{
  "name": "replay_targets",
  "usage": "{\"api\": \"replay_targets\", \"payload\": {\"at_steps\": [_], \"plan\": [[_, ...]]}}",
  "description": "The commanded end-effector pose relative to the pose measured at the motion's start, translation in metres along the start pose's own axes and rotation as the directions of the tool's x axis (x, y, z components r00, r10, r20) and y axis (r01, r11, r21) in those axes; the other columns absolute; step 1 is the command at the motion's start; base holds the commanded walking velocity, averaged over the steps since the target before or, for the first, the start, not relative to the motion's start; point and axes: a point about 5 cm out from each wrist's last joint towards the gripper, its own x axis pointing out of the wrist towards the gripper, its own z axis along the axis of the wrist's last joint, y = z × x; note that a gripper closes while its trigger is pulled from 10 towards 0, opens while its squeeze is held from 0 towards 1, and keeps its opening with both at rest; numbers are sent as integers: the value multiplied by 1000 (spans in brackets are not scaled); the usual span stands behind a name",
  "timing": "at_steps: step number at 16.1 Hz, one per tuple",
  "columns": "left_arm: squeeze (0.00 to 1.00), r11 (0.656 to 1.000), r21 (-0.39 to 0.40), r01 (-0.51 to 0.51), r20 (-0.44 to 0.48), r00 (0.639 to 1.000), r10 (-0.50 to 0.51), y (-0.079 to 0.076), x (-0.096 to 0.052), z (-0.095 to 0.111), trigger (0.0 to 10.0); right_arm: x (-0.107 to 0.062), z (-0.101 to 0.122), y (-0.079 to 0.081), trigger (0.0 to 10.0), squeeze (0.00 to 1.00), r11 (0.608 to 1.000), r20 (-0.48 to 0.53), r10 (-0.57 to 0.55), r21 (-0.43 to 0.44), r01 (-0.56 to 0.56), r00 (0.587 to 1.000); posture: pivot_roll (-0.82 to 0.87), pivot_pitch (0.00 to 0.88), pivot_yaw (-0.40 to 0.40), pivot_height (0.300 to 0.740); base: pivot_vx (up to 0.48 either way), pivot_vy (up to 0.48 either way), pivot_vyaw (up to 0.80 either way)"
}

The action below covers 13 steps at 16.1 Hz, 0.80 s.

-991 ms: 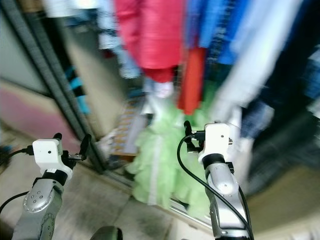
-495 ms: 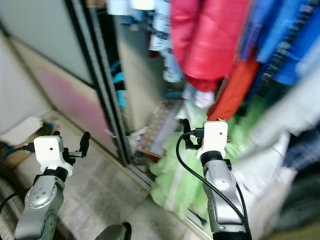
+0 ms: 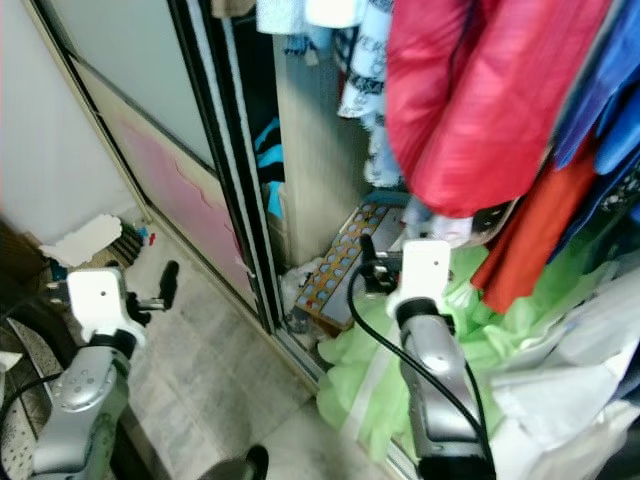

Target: Clean up the room

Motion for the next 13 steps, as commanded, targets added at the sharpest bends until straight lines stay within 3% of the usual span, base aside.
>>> {"api": "replay_targets", "payload": {"at_steps": [1, 10, 12, 13], "plan": [[0, 1000, -15, 16, -5, 1000, -16, -4, 2, 0, 10000, -1, -1, -5, 10000, 0, 1000, -6, -14, -2, 14, 1000, 32, 0, 6, 740, 0, 0, 800], [0, 999, -31, -6, -14, 1000, 6, -4, 1, -1, 10000, -2, -2, -4, 10000, 0, 1000, -11, -8, 22, 9, 1000, 32, 0, 5, 740, 0, 0, 800], [0, 999, -13, -35, -17, 999, 34, -3, 2, -1, 10000, -2, -3, -3, 10000, 0, 999, -14, -9, 42, 10, 1000, 32, 0, 3, 740, 0, 0, 0], [0, 999, -45, -10, -20, 1000, 10, -5, 3, -1, 10000, -2, -3, -3, 10000, 0, 999, -12, -10, 46, 10, 1000, 32, 0, 2, 740, 0, 0, 0]]}}
